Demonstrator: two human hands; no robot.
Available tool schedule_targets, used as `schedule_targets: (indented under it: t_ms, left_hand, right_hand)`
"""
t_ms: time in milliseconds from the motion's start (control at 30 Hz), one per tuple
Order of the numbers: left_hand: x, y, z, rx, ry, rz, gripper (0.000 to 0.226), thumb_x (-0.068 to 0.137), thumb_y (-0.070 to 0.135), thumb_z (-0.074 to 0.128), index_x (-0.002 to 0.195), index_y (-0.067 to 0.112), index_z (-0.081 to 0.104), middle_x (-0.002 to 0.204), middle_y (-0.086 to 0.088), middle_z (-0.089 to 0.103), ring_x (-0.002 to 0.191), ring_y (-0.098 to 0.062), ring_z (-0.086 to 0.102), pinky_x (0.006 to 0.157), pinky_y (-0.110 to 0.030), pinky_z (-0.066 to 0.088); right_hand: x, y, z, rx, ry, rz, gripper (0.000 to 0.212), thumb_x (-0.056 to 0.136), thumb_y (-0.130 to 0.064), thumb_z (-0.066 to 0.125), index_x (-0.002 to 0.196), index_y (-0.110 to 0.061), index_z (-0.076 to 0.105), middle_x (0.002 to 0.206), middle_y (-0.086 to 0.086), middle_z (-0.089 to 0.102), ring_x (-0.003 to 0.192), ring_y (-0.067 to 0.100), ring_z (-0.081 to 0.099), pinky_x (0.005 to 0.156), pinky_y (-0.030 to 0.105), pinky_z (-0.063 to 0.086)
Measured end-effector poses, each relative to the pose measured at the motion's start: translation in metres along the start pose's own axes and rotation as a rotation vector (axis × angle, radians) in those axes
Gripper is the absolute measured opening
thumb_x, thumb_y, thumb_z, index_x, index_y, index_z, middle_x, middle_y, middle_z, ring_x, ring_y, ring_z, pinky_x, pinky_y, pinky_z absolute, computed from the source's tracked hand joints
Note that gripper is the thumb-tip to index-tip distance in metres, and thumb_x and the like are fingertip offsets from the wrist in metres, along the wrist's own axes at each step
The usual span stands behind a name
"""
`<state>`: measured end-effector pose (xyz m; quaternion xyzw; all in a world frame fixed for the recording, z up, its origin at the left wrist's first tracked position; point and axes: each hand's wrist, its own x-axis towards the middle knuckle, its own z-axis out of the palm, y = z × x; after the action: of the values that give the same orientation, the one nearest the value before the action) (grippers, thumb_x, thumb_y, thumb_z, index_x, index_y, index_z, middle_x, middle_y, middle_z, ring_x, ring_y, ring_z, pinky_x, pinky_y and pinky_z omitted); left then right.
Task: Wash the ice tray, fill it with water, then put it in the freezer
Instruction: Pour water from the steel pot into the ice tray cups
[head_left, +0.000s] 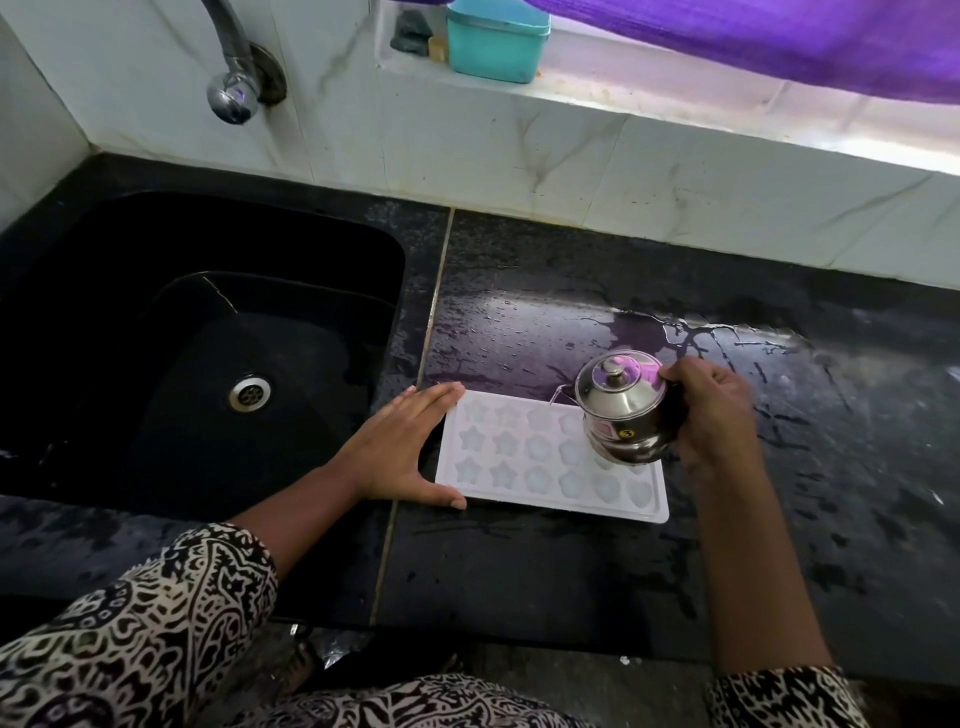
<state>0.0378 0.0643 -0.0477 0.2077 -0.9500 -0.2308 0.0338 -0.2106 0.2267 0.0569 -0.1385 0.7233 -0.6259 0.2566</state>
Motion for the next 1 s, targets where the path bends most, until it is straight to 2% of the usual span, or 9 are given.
schedule_targets:
  t_ms: [133, 300, 467, 600, 700, 767, 900, 1000]
  left_hand:
    - [0.000, 0.000, 0.000, -0.005, 0.007, 0.001, 0.128, 0.054, 0.090, 0.054, 0.152, 0.021, 0.009, 0.158, 0.007, 0.015, 0.144, -0.008, 0.015, 0.119, -0.032, 0.002]
    - [0.000, 0.000, 0.000, -0.006, 0.005, 0.006, 0.127, 0.055, 0.090, 0.054, 0.152, 0.022, 0.008, 0.158, 0.007, 0.016, 0.144, -0.008, 0.015, 0.120, -0.034, 0.004]
    - [0.001, 0.000, 0.000, -0.001, 0.001, 0.014, 0.127, 0.055, 0.090, 0.054, 0.153, 0.022, 0.008, 0.158, 0.008, 0.014, 0.144, -0.006, 0.014, 0.120, -0.033, 0.002]
    - [0.000, 0.001, -0.001, -0.003, 0.000, 0.016, 0.128, 0.055, 0.088, 0.056, 0.153, 0.022, 0.007, 0.158, 0.008, 0.013, 0.141, -0.001, 0.010, 0.119, -0.031, 0.000]
    - [0.000, 0.000, 0.000, -0.002, 0.004, 0.013, 0.128, 0.055, 0.089, 0.056, 0.153, 0.021, 0.008, 0.158, 0.007, 0.015, 0.144, -0.006, 0.014, 0.120, -0.033, 0.002]
    - [0.000, 0.000, 0.000, -0.003, 0.007, 0.013, 0.128, 0.055, 0.089, 0.055, 0.153, 0.021, 0.008, 0.158, 0.006, 0.016, 0.144, -0.008, 0.016, 0.120, -0.036, 0.005]
    - [0.000, 0.000, 0.000, -0.001, 0.006, 0.012, 0.128, 0.055, 0.090, 0.054, 0.153, 0.021, 0.008, 0.158, 0.006, 0.016, 0.144, -0.008, 0.017, 0.120, -0.037, 0.006]
    - [0.000, -0.001, 0.001, 0.002, 0.006, 0.012, 0.128, 0.055, 0.090, 0.055, 0.153, 0.021, 0.008, 0.158, 0.006, 0.016, 0.145, -0.010, 0.017, 0.121, -0.039, 0.008]
  right_hand:
    - [0.003, 0.004, -0.002, 0.184, 0.020, 0.033, 0.031, 0.079, -0.003, 0.053, 0.052, -0.017, 0.053, 0.047, -0.006, 0.047, 0.048, 0.008, 0.046, 0.050, 0.020, 0.038]
    - [0.004, 0.004, -0.009, 0.345, 0.047, 0.030, 0.038, 0.079, 0.001, 0.049, 0.045, -0.017, 0.051, 0.047, -0.005, 0.047, 0.051, 0.011, 0.045, 0.055, 0.022, 0.036]
    - [0.004, 0.005, -0.018, 0.272, 0.065, -0.015, 0.043, 0.079, 0.000, 0.052, 0.040, -0.018, 0.052, 0.044, -0.008, 0.046, 0.047, 0.009, 0.044, 0.050, 0.019, 0.036]
    - [0.004, 0.007, -0.023, 0.173, 0.068, -0.049, 0.043, 0.078, -0.002, 0.055, 0.039, -0.019, 0.051, 0.042, -0.009, 0.044, 0.050, 0.012, 0.041, 0.052, 0.023, 0.036]
    - [0.003, 0.007, -0.022, 0.121, 0.034, -0.058, 0.033, 0.079, -0.003, 0.056, 0.050, -0.017, 0.051, 0.044, -0.008, 0.045, 0.048, 0.010, 0.042, 0.049, 0.023, 0.039]
    - [0.002, 0.007, -0.017, 0.065, 0.015, -0.081, 0.025, 0.080, -0.003, 0.057, 0.058, -0.010, 0.050, 0.043, -0.008, 0.046, 0.046, 0.008, 0.044, 0.047, 0.021, 0.041]
    - [0.001, 0.007, -0.009, -0.004, -0.009, -0.123, 0.026, 0.082, -0.001, 0.057, 0.058, -0.008, 0.049, 0.038, -0.010, 0.046, 0.039, 0.001, 0.044, 0.041, 0.013, 0.040]
    - [0.001, 0.007, -0.007, 0.070, -0.001, -0.081, 0.026, 0.082, 0.000, 0.055, 0.058, -0.010, 0.049, 0.040, -0.011, 0.045, 0.040, 0.002, 0.044, 0.041, 0.014, 0.038]
